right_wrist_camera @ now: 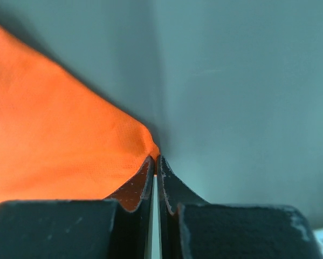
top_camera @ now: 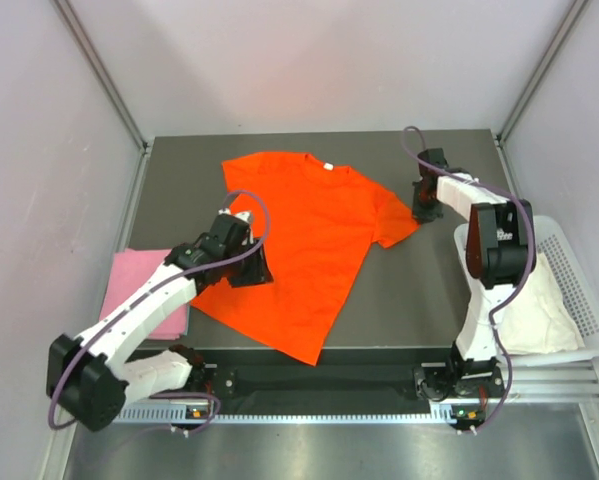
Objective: Fold and stack the t-shirts
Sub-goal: Flatten the tshirt out
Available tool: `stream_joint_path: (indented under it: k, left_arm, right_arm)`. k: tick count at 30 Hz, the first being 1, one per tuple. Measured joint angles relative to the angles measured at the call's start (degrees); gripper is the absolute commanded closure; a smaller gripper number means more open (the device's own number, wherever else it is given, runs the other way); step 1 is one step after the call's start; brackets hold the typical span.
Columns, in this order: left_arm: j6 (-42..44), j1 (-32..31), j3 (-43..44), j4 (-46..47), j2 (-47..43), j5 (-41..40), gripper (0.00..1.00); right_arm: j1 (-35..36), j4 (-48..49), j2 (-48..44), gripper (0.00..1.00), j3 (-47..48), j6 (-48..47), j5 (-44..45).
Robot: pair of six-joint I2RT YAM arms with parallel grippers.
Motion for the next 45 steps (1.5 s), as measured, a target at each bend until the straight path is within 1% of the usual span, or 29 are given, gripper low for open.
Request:
stream_joint_path:
  k: [4,6,7,8,10,12,15,17,18,23,27,31,32,34,36,38,39,40,45]
  left_arm:
    - [2.8,-2.5,5.5,1.1,8.1,2.1,0.52]
    - [4.1,-6.7,8.9,1.6,11.4,1.6,0.52]
    - [4.5,-9.0,10.4,1.4,12.7,1.0,0.52]
    - [4.9,-11.7,12.3,1.5,14.1,0.3,0.5]
    - [5.1,-15.0,14.7,1.3,16.3,-2.1,0.48]
    - [4.1,-16.0,15.6,1.4,18.2,-5.4,0.48]
    - [2.8,-12.6,15.4,2.3,21.1,-9.9,0.47]
    - [2.1,-9.2,15.3,4.2,23.8,-12.2,0.39]
    - [1.8,-7.5,15.4,5.1,25.5,-13.3,0.32]
    - [1.3,1.4,15.9,7.1,31.9,-16.4,0.2]
    - [3.0,8.1,17.7,7.0,33.8,-17.4,0.19]
    - [5.3,14.1,22.7,8.2,40.3,-13.3,0.21]
    - [5.8,15.0,23.7,8.8,42.3,-11.7,0.25]
    - [6.6,15.6,24.8,10.3,46.1,-7.8,0.26]
    - [7.4,15.3,25.9,11.3,47.3,-5.4,0.43]
    - [7.7,15.1,26.8,12.2,48.2,-3.8,0.69]
    - [8.0,15.0,27.5,12.1,49.2,-3.0,0.97]
    - [8.1,14.9,28.4,11.7,50.1,-2.7,1.0]
    - [9.8,15.6,35.1,10.7,55.0,-1.6,1.0]
  right_arm:
    - [-3.5,-0.4,-1.0,1.0,0.0,-0.3,2.4]
    - [-5.2,-0.5,-1.4,1.0,0.4,-0.7,3.4]
    - [-6.2,-0.6,-1.4,1.0,1.0,-1.0,3.6]
    - [-6.8,-0.6,-1.4,1.0,1.6,-1.2,3.5]
    - [-8.4,-1.1,-1.4,1.0,3.6,-1.4,3.1]
    - [-9.6,-1.2,-1.4,1.0,5.4,-1.5,2.6]
    - [-10.4,-0.9,-2.2,1.0,5.5,-1.6,2.0]
    - [-10.7,-1.0,-3.3,1.0,4.5,-1.6,1.6]
    - [-10.7,-1.0,-3.9,1.0,4.0,-1.6,1.3]
    - [-10.6,-1.8,-6.4,1.0,1.7,-2.2,0.0]
    - [-10.7,-2.1,-7.1,1.0,0.7,-2.1,-0.9]
    - [-10.7,-2.6,-7.1,1.0,0.7,-1.9,-2.4]
    - [-10.7,-2.7,-7.1,1.0,0.7,-1.7,-2.7]
    - [-10.7,-2.8,-7.1,1.0,0.7,-1.4,-3.2]
    - [-10.7,-3.0,-7.1,1.0,0.7,-1.1,-4.0]
    - [-10.7,-3.2,-7.1,1.0,0.7,-0.9,-4.8]
    - [-10.7,-3.3,-7.1,1.0,0.7,-0.9,-5.0]
    - [-10.7,-3.5,-7.1,1.0,0.7,-0.8,-5.2]
    - [-10.7,-4.0,-8.2,1.0,-1.3,0.3,-4.7]
